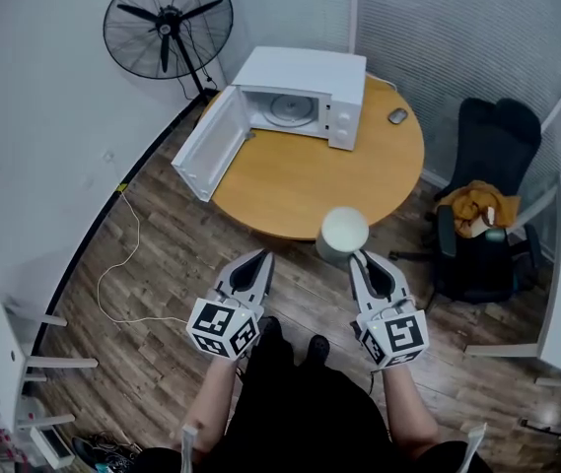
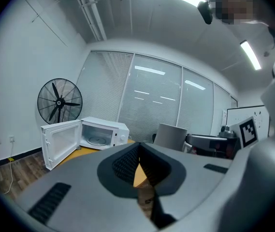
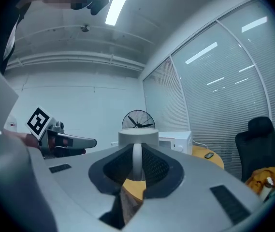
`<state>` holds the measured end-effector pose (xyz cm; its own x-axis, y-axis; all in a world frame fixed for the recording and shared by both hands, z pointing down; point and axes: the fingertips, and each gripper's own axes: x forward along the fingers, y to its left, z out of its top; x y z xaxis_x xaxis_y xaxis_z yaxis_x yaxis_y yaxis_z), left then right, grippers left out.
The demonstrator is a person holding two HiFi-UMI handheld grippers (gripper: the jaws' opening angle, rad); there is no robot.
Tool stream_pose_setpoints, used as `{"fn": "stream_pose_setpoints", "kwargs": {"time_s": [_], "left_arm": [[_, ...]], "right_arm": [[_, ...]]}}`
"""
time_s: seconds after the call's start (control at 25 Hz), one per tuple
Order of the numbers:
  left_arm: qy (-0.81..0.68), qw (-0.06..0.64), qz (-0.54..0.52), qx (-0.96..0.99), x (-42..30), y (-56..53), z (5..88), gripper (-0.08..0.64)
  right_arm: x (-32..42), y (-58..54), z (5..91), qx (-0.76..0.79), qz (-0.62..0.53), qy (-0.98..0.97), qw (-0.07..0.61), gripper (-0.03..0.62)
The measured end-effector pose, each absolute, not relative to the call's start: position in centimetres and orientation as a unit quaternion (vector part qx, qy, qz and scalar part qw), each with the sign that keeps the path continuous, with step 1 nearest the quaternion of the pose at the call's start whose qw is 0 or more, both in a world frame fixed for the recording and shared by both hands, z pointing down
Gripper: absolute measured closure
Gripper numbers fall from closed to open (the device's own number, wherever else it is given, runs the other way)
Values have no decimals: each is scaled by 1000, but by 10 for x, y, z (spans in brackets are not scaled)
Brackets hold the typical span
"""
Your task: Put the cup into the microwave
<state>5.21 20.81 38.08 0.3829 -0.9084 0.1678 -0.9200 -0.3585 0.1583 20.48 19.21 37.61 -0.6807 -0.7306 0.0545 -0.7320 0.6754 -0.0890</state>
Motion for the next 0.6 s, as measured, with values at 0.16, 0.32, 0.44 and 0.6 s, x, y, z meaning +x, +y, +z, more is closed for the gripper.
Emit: {"fn": "stream_pose_setpoints", "kwargs": {"time_s": [0.16,0.32,0.44,0.6], "left_arm": [[-556,116,26,823,48,208,381,565],[-553,120,25,824,41,199,383,565],[-549,123,23,827,33,192,384,565],[-541,124,22,831,19,179,384,565]], "right_arm": [[197,190,372,394,54,-917,2,535],[189,182,374,396,59,-916,8,535],[180,177,377,399,61,-915,17,535],[165,166,376,403,59,-913,24,535]]}}
